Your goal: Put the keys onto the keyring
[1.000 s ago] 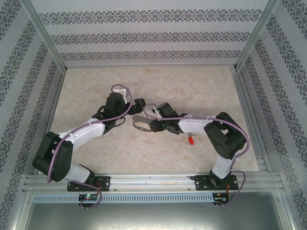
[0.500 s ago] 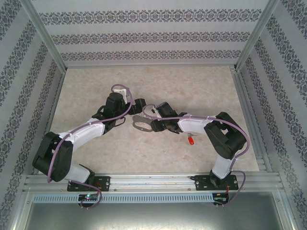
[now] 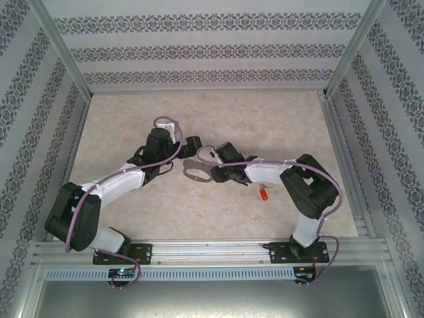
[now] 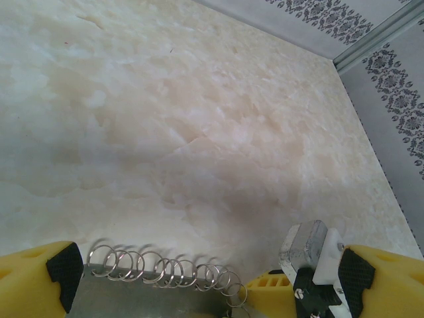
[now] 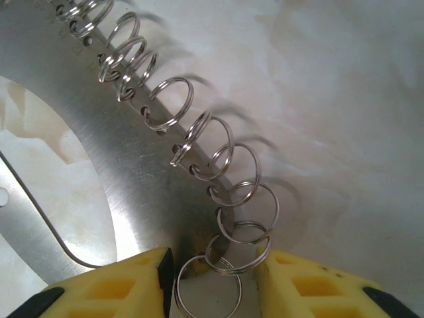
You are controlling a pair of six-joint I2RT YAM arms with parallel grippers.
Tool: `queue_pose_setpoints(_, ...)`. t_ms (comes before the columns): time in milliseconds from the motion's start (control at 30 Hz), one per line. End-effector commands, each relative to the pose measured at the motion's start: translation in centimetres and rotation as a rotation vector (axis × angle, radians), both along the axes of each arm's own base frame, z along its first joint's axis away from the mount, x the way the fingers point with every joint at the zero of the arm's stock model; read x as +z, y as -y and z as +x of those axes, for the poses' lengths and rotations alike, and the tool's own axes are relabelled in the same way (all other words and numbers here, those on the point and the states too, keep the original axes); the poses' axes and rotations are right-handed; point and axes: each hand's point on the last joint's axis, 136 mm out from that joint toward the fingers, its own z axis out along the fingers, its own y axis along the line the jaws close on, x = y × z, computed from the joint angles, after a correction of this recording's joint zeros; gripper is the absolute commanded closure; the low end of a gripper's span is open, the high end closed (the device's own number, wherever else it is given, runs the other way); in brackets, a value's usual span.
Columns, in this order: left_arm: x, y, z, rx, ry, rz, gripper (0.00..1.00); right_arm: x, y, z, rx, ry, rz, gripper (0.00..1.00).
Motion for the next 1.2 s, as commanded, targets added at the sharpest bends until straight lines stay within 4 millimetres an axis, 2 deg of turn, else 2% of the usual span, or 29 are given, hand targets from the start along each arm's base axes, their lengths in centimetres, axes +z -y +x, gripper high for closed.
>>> queue_pose_setpoints(0,0.8,0.7,0.2,-0.017,0.034,-0.023,0.00,-0.7,0.6,-0.5,0.010,0.000,-0.054,0.65)
queue_pose_setpoints(267,0.9,0.7,0.2,-0.019,0.036,-0.024,0.00,-0.3,0.5,-0.5,0.017,0.006,-0.054,0.79)
queue_pose_setpoints(700,1.0,0.7,0.2,-0.018,0.037,-0.024,0.00,0.9,-0.6,-2.2,0.019,-0.056,0.028,0.80)
queue_pose_setpoints(933,0.9,0.7,0.1,-0.020,0.036,-0.022,0.00,1.7,-1.6,-3.9,-0.038,-0.169,0.153,0.75)
queue_pose_setpoints(1067,1.0,0.7,0.0,-0.022,0.035,-0.022,0.00,2.6,-2.2,-4.6,-0.037,-0.204,0.214,0.59)
queue_pose_setpoints(1167,1.1,0.6,-0.1,-0.021,0.037,-0.019,0.00,3.2,-1.9,-4.8,-0.043,-0.187,0.220,0.59)
